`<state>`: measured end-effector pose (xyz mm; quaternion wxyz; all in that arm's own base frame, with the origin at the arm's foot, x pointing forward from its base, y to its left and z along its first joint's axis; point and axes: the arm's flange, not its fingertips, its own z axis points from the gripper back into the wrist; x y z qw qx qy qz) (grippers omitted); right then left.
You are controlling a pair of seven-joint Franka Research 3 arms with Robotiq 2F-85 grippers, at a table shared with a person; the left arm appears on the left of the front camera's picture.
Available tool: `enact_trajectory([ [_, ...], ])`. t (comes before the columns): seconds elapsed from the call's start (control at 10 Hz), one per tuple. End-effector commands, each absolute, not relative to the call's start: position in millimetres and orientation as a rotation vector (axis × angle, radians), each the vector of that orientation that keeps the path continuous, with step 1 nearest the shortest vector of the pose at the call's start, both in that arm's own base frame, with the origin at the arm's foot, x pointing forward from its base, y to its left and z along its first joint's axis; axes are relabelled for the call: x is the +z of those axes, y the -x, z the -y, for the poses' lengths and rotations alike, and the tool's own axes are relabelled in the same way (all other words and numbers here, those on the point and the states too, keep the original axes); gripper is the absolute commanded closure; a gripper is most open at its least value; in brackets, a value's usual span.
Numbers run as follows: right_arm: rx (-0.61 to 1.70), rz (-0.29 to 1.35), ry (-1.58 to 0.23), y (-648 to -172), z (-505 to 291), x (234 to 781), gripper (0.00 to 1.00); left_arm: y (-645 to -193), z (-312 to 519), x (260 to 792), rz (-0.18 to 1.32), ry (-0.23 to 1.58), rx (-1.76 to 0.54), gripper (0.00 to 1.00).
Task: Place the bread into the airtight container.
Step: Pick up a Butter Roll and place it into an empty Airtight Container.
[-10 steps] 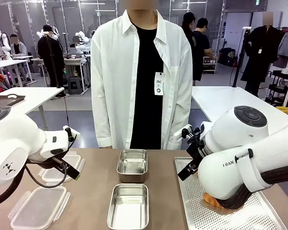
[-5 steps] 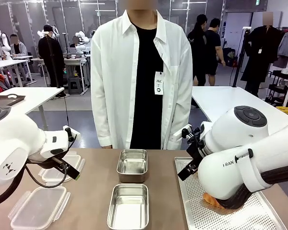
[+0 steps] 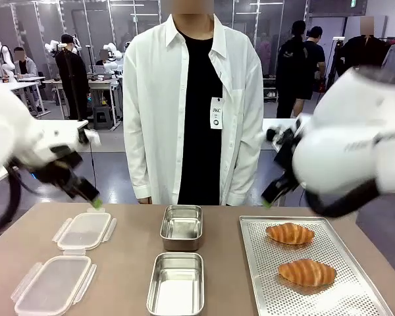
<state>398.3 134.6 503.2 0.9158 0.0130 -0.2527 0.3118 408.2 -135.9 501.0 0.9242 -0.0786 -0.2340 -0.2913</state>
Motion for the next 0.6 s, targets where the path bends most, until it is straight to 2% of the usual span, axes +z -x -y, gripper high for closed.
enact_trajectory([
  [0.0, 0.723, 0.520, -0.048, -383, -99, 572, 0.00, -408, 108, 568, 0.451, 0.209, -0.629, 0.00],
  [0.2, 0.813, 0.529, -0.077, -348, -59, 625, 0.00, -390, 76, 642, 0.454, 0.226, -0.640, 0.00],
  [0.5, 0.889, 0.606, -0.099, -281, 4, 680, 0.00, -336, 26, 727, 0.584, 0.236, -0.677, 0.00],
])
